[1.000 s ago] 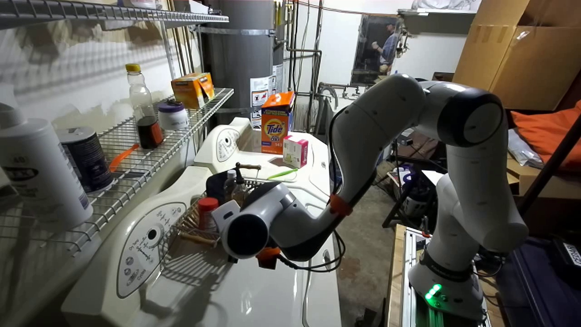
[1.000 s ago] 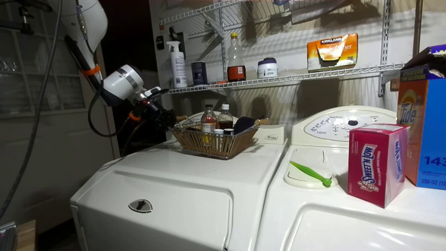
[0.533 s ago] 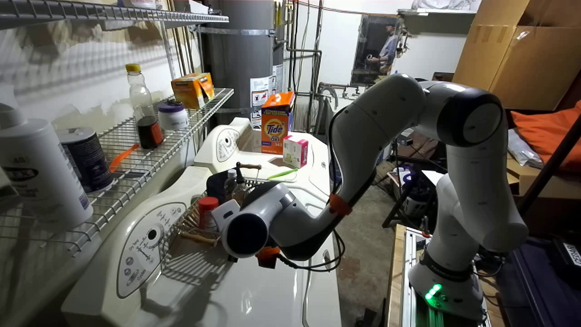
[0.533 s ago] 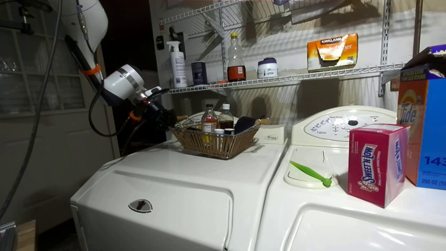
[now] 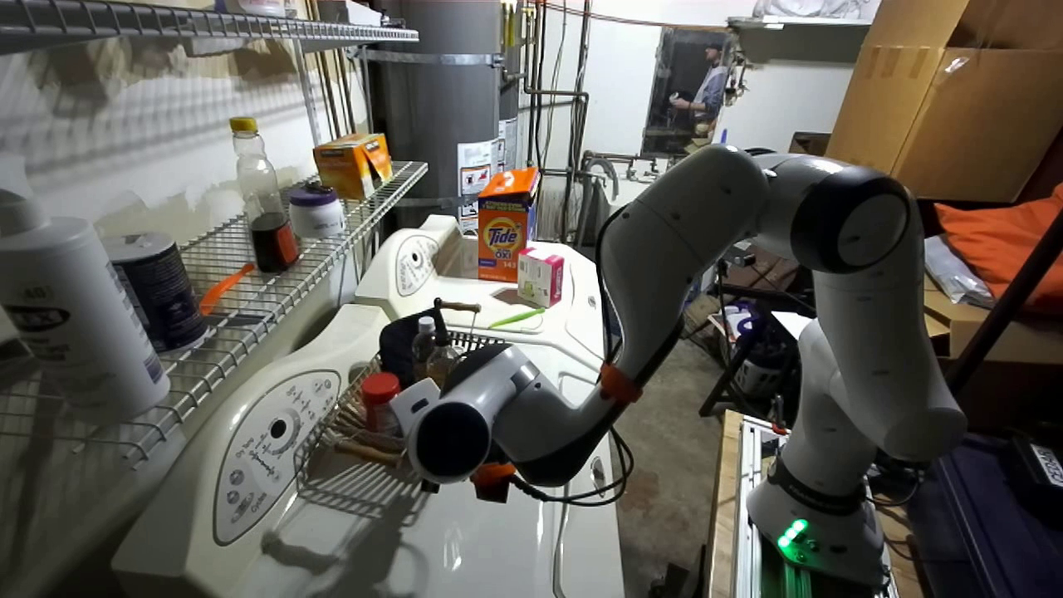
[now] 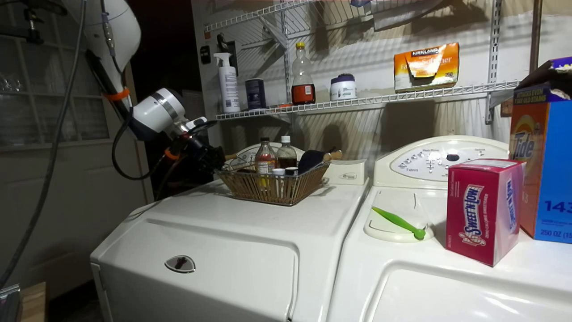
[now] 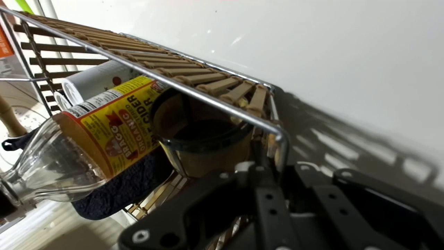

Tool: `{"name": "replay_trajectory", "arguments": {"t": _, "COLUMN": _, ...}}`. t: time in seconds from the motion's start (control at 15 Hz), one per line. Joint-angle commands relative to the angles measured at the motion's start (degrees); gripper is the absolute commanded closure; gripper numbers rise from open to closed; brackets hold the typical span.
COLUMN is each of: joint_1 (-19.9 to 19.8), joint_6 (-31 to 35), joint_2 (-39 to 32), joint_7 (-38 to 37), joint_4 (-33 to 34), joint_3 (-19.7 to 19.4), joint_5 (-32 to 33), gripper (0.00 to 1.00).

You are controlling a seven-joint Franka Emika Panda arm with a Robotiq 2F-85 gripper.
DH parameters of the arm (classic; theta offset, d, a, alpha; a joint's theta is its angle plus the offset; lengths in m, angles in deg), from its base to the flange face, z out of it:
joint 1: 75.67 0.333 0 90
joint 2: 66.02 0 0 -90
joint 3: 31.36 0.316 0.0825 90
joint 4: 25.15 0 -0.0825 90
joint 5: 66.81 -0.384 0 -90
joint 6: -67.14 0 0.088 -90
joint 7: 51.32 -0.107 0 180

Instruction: Move the basket to the left

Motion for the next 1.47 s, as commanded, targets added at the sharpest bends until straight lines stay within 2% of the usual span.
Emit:
{"name": "replay_trajectory", "arguments": {"t": 0.0, "joint_1": 1.9, "joint_6": -4.3, "joint_2": -0.4, "joint_7": 2.8, "joint_4": 2.9, "joint_3": 0.5, "joint_5": -0.8, "gripper": 0.97}}
{"name": "replay_trajectory", "arguments": {"t": 0.33, "joint_1": 4.5, "joint_6": -9.9, "joint_2": -1.1, "joint_7": 2.4, "joint_4": 5.5, "joint_3": 1.1, "joint_5": -0.9, "gripper": 0.97}}
{"name": "replay_trajectory", "arguments": {"t": 0.6, "joint_1": 8.1, "joint_6": -17.4, "joint_2": -3.2, "joint_7": 2.3, "joint_4": 9.7, "joint_3": 1.7, "joint_5": -1.4, "gripper": 0.97}}
{"name": "replay_trajectory", "arguments": {"t": 0.87, "joint_1": 11.9, "joint_6": -23.7, "joint_2": -6.6, "joint_7": 2.4, "joint_4": 15.2, "joint_3": 1.7, "joint_5": -1.5, "gripper": 0.97}}
{"name": "replay_trajectory", "arguments": {"t": 1.4, "joint_1": 19.2, "joint_6": -31.7, "joint_2": -14.5, "joint_7": 5.1, "joint_4": 28.3, "joint_3": 0.0, "joint_5": -2.8, "gripper": 0.97}}
